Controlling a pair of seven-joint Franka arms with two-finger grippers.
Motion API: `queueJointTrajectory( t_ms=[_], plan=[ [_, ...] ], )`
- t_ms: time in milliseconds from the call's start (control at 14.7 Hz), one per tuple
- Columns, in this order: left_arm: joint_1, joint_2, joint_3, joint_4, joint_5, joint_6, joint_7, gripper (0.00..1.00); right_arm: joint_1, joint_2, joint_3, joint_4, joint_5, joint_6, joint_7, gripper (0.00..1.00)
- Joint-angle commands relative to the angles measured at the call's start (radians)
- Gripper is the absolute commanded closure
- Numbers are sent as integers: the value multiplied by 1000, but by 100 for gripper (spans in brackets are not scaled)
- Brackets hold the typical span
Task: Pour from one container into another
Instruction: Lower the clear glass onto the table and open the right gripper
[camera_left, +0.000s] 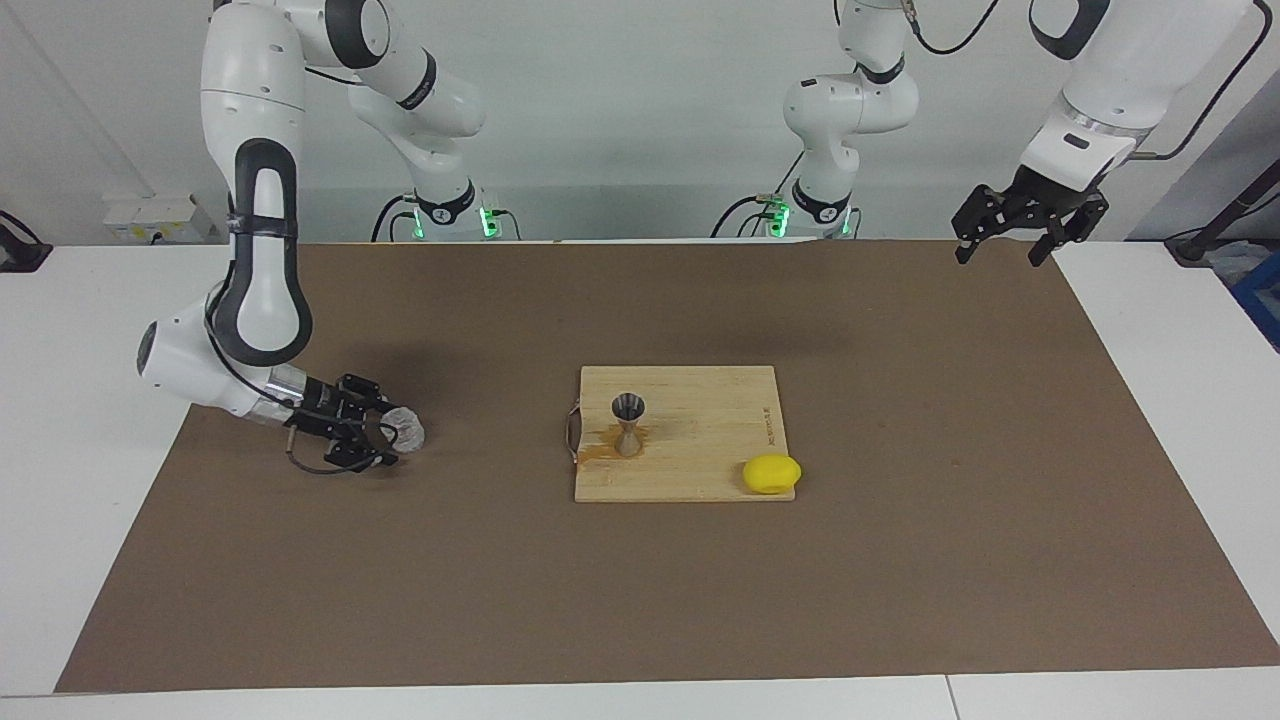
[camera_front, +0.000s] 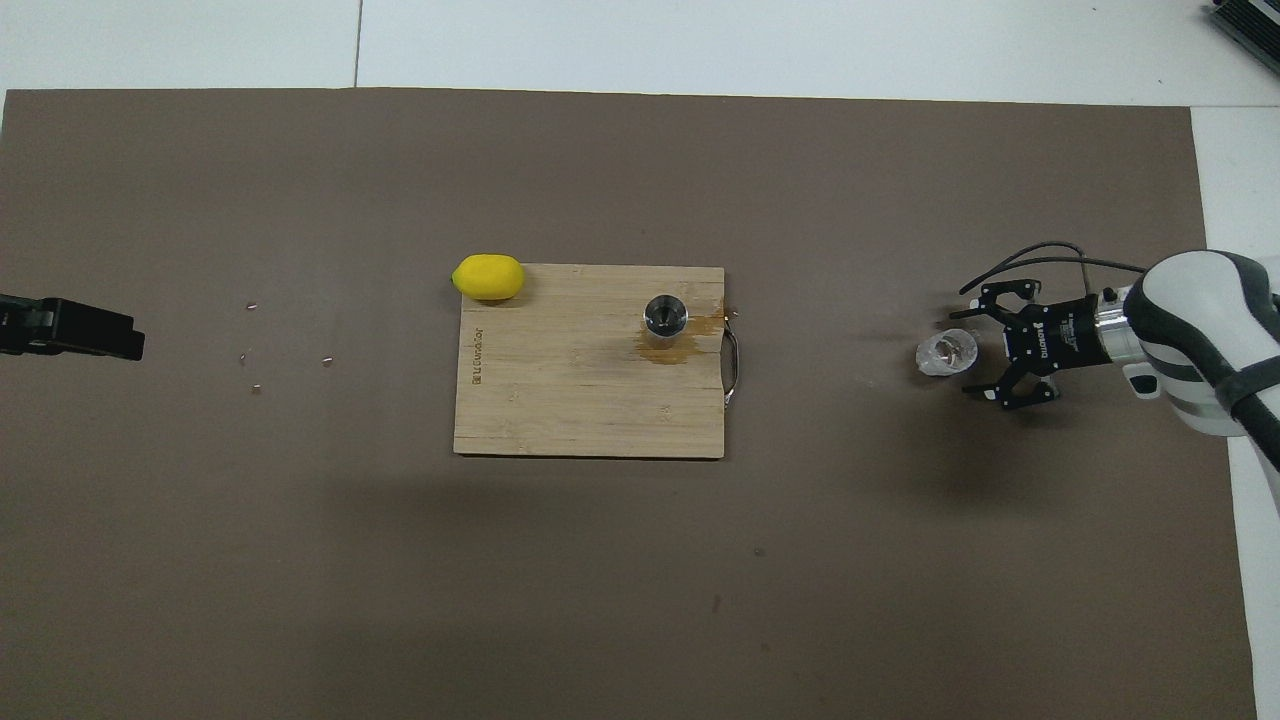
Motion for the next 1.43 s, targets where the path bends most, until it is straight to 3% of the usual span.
queueJointTrajectory(
  t_ms=[0,477,817,1089,1362],
  plan=[
    [-1,-22,4,-24,-10,3,6,0,-50,-26,2,-20,-31,11,-32,0],
    [-1,-22,4,-24,-10,3,6,0,-14,-138,11,-17,-410,1,-247,0],
    [-1,-22,4,-24,-10,3,6,0,103,-190,10,-4,-534,-4,-484,0],
    [-1,-24,4,-24,-10,3,6,0,225,-265,10,-4,-610,-13,-490,0],
    [-1,-22,4,-24,-10,3,6,0,267,-377,14,42,-714,-94,-503,0]
  ],
)
